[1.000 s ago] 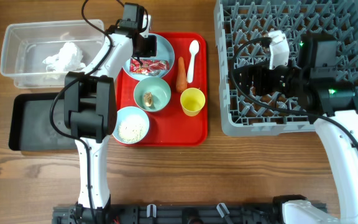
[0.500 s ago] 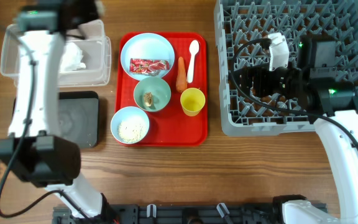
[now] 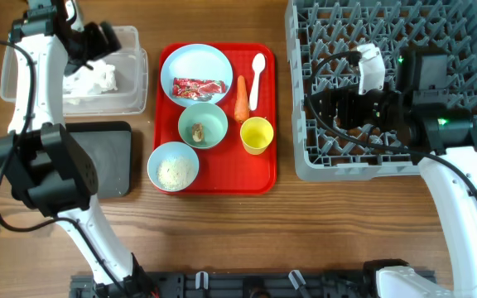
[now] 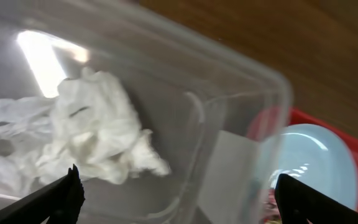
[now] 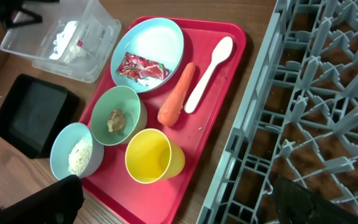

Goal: Sort waste into correct bins and load items into the dishwasher rack

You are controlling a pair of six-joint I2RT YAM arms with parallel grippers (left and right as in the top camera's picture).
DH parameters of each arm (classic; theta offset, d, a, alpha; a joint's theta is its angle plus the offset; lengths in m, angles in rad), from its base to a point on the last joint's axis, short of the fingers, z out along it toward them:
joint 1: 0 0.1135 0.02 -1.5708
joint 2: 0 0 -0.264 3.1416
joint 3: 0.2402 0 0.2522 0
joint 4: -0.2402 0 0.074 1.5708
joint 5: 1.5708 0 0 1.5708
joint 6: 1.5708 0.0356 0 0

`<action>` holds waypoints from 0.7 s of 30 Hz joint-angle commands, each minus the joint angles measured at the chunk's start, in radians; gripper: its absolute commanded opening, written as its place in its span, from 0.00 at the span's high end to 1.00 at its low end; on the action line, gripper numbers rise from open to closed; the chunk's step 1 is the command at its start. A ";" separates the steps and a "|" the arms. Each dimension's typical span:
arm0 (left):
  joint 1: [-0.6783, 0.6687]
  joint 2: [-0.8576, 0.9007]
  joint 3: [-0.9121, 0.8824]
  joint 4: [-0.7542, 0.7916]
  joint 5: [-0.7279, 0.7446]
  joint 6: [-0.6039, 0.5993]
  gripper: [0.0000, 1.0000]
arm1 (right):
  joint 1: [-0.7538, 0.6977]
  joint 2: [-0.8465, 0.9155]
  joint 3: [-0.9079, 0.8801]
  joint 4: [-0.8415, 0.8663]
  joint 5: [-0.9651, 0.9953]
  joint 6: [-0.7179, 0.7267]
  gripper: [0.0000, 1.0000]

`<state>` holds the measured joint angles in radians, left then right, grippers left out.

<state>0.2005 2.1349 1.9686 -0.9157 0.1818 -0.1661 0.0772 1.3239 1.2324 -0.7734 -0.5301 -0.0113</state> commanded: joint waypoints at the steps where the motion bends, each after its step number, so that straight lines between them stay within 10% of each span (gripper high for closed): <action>1: -0.102 -0.099 0.046 0.011 0.106 0.054 0.00 | 0.004 0.010 0.018 0.002 0.010 0.011 0.00; 21: -0.434 0.018 0.044 0.068 0.008 0.341 0.00 | 0.004 0.010 0.018 0.004 0.010 0.041 0.00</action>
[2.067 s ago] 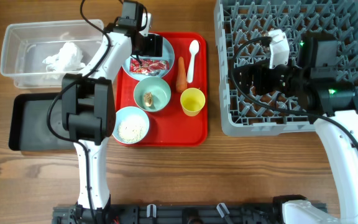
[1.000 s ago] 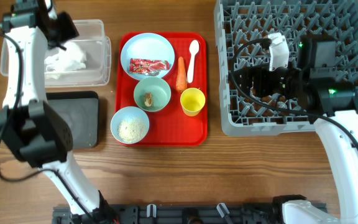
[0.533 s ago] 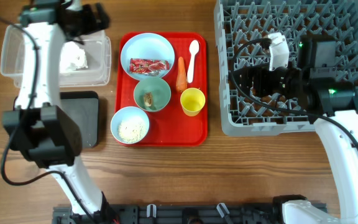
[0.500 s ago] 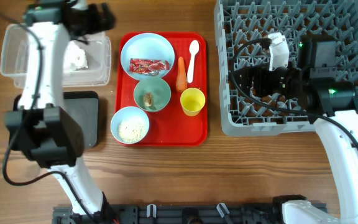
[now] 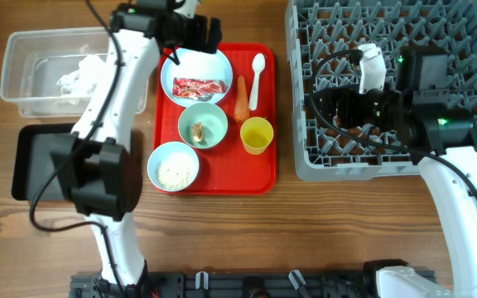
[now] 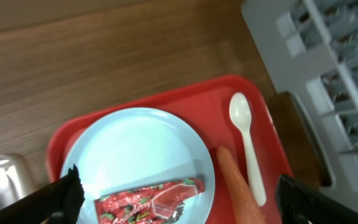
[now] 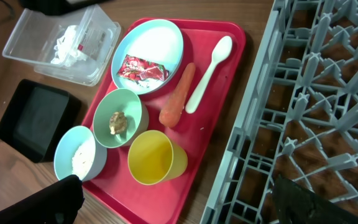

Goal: Sort waste into correct bins and load items into the dishwasher rack

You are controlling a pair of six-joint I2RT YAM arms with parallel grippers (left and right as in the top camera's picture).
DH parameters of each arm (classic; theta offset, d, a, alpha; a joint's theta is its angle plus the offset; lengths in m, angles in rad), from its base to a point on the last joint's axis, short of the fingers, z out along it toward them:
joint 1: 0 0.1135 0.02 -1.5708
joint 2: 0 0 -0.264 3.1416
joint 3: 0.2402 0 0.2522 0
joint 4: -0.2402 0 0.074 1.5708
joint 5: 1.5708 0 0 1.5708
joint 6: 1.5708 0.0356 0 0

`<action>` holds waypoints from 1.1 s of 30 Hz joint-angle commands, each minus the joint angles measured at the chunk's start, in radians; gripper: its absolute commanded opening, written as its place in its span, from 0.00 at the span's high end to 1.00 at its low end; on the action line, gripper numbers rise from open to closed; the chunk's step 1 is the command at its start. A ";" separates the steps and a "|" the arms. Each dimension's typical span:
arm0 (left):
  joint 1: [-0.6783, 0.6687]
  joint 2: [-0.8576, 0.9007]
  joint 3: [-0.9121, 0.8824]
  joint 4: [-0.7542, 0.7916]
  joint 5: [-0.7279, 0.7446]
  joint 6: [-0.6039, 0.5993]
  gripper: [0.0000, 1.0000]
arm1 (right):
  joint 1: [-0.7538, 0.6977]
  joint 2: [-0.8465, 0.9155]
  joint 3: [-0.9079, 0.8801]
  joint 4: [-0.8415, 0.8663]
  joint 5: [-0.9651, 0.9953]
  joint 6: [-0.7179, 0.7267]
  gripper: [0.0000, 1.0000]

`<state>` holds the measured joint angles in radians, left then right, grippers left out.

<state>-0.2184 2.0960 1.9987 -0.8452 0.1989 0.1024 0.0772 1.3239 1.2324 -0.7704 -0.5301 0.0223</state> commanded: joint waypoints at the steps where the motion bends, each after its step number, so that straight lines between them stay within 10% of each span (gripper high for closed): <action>1: -0.015 0.066 0.014 -0.002 -0.009 0.075 0.01 | 0.004 0.010 0.018 -0.002 0.010 0.007 0.00; 33: 0.064 0.302 0.014 -0.058 -0.013 0.235 0.07 | 0.004 0.010 0.018 -0.039 0.014 0.003 0.00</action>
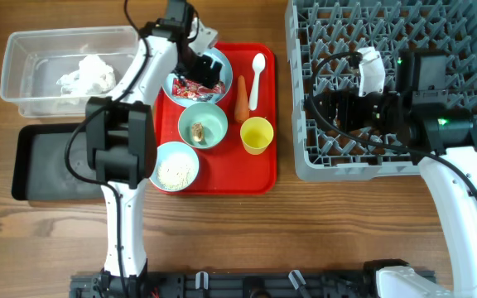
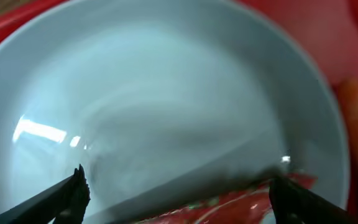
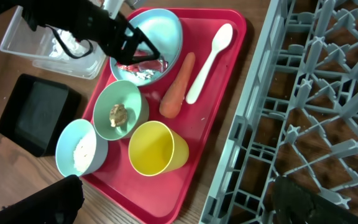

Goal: Sort waste into correct bins and load items into the dishwasher rack

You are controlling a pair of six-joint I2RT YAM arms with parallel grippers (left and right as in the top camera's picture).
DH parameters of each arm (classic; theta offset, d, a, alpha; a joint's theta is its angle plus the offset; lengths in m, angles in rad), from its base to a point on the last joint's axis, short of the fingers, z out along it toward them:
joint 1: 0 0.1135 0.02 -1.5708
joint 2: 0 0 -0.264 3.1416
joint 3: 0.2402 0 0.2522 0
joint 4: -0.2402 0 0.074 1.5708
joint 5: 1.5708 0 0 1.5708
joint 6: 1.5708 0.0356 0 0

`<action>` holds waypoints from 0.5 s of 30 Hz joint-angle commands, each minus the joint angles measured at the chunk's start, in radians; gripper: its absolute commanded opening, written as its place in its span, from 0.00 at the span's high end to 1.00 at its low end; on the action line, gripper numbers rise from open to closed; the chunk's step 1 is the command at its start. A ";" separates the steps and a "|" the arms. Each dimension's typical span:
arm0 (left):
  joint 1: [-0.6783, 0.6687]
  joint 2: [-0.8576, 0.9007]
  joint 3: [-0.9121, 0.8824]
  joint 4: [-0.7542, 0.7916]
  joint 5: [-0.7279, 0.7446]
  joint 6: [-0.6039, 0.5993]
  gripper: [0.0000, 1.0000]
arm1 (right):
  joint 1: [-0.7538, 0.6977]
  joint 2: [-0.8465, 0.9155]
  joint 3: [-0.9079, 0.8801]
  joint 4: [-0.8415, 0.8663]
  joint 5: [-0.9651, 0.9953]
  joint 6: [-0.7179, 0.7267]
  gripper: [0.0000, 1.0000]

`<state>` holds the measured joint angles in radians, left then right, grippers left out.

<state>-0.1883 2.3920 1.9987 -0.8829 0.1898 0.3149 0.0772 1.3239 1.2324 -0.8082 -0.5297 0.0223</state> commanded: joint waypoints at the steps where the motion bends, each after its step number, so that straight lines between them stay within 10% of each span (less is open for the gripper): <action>1: 0.041 0.006 0.014 -0.030 -0.002 0.023 0.07 | 0.004 0.010 0.018 0.000 0.018 0.004 0.00; 15: 0.048 0.006 0.014 -0.143 0.056 0.105 0.14 | 0.004 0.010 0.018 0.011 0.044 0.004 0.00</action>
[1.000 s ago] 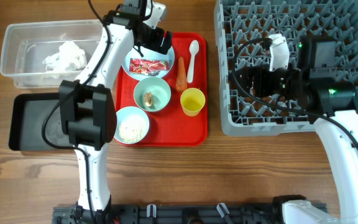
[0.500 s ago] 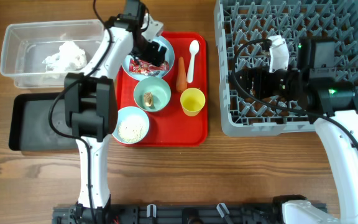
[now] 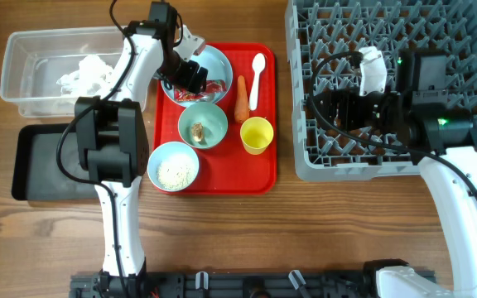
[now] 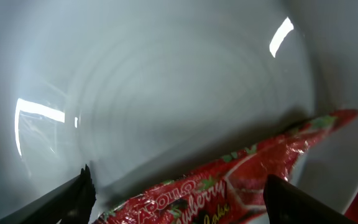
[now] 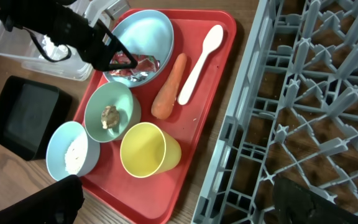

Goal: Sort waste into correct bins and load items into the dishwasher rack

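A red snack wrapper (image 4: 229, 186) lies in the light blue plate (image 3: 209, 58) at the back of the red tray (image 3: 222, 178). My left gripper (image 4: 179, 208) is open and low inside the plate, one finger on each side of the wrapper; from above it (image 3: 192, 76) covers the plate's left half. Also on the tray are a carrot (image 3: 240, 98), a white spoon (image 3: 257, 73), a yellow cup (image 3: 257, 135), a green bowl (image 3: 203, 124) with a food scrap and a blue bowl (image 3: 173, 165) of white grains. My right gripper (image 5: 179, 205) hangs open and empty over the grey dish rack (image 3: 396, 83), at its left edge.
A clear plastic bin (image 3: 23, 50) holding crumpled white tissue (image 3: 77, 73) stands at the back left. A black bin (image 3: 48, 165) sits in front of it. The dish rack fills the right side. Bare wooden table runs along the front.
My left gripper has come lower and nearer the wrapper, which now lies between its open fingers. The right gripper has hardly moved.
My left gripper was open over the clear bin with the tissue in it. Then it was above the blue plate on the tray, then down inside the plate, and now astride the red wrapper. The right gripper stayed open over the rack.
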You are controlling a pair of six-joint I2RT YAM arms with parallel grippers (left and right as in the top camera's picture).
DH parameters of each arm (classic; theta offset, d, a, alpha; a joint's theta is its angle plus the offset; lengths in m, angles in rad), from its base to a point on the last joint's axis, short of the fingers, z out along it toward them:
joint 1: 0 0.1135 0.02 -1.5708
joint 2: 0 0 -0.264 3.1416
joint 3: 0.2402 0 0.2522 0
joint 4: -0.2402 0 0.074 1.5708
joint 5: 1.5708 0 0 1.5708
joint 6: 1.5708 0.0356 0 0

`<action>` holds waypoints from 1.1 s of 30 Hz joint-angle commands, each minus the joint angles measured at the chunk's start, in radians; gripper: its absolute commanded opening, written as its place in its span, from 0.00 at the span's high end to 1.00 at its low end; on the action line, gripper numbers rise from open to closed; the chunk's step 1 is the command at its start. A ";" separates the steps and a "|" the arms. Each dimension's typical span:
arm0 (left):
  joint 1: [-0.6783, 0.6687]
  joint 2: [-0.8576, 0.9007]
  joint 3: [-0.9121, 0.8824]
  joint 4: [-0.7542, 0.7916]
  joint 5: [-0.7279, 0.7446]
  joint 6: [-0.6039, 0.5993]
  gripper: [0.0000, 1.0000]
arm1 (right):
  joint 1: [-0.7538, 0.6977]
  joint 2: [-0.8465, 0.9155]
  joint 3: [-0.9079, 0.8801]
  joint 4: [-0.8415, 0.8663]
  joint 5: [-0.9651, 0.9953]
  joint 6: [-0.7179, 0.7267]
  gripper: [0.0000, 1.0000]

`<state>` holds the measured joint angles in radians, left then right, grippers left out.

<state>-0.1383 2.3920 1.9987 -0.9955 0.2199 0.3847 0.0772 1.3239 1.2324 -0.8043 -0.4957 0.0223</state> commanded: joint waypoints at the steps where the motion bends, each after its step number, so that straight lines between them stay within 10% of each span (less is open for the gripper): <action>1: -0.002 0.007 0.014 -0.040 0.026 0.035 0.14 | 0.004 0.010 0.018 0.007 0.010 0.004 0.00; 4: -0.002 0.010 0.014 -0.045 0.027 0.035 0.23 | 0.004 0.010 0.018 0.011 0.010 0.004 0.01; 7: -0.002 0.012 0.014 -0.045 0.029 0.031 0.52 | 0.004 0.010 0.018 0.011 0.010 0.004 0.00; 13: -0.002 0.045 0.008 -0.044 0.079 0.026 0.58 | 0.004 0.010 0.018 0.010 0.010 0.004 0.00; 18: -0.001 0.049 0.008 0.015 0.076 -0.064 0.96 | 0.004 0.010 0.018 0.010 0.010 0.004 0.00; 30: 0.016 -0.088 0.061 0.081 0.108 -0.345 0.95 | 0.004 0.010 0.018 0.003 0.010 0.005 0.00; 33: 0.001 -0.091 0.060 0.068 0.113 -0.340 0.53 | 0.004 0.010 0.018 0.003 0.010 0.005 0.00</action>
<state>-0.1287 2.3627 2.0308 -0.9173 0.2985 0.0681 0.0772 1.3239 1.2324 -0.8009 -0.4931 0.0223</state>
